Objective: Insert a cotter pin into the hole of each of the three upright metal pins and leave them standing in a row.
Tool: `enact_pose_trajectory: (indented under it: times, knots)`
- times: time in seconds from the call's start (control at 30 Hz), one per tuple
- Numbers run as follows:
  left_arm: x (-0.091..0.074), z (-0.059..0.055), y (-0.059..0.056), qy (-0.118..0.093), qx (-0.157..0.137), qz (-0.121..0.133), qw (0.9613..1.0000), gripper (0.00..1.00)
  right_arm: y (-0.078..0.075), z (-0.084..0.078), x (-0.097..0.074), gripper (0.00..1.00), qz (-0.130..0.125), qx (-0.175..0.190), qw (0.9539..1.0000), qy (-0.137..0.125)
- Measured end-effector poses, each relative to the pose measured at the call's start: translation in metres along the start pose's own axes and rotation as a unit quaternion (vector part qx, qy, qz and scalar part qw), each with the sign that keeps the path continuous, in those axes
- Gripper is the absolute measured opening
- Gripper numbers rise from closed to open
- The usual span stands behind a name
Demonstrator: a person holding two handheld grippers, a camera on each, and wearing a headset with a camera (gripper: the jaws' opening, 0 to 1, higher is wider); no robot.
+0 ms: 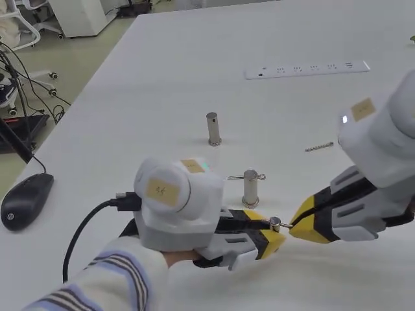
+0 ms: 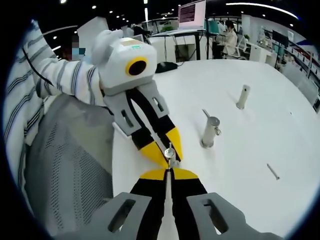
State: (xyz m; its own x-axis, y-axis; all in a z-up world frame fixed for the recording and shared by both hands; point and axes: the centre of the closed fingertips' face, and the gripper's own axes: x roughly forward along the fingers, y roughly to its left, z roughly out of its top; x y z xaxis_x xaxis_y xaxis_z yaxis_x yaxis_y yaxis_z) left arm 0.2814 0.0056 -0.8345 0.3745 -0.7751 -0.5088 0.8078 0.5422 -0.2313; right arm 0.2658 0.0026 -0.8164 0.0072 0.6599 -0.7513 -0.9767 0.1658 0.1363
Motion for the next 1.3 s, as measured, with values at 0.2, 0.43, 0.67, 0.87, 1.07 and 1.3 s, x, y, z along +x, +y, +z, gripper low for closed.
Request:
enact_pose_trajectory:
  times: [0.2,0.43,0.67,0.87,1.07,1.3]
  knots:
    - [0.0,-0.002,0.0,0.004,-0.002,-0.001,1.0,0.1,0.001,0.003,0.002,0.04,-0.003,0.005,1.0,-0.002]
    - [0.001,-0.005,-0.002,0.008,-0.005,-0.003,1.0,0.09,0.002,0.005,0.005,0.04,-0.005,0.01,0.9999,-0.004]
    - [0.001,-0.005,-0.002,0.009,-0.004,-0.003,0.9999,0.09,0.002,0.005,0.005,0.06,-0.008,-0.001,1.0,-0.003]
    - [0.0,-0.006,-0.003,0.011,0.014,-0.004,0.9998,0.09,0.001,0.005,0.007,0.13,-0.01,-0.009,0.9999,-0.006]
    - [-0.003,-0.005,0.0,0.01,0.02,0.0,0.9998,0.14,-0.002,0.009,0.008,0.17,-0.021,-0.008,0.9996,-0.018]
    - [-0.014,-0.007,0.001,0.014,0.024,-0.008,0.9996,0.33,-0.001,0.013,0.011,0.17,-0.027,-0.002,0.9991,-0.031]
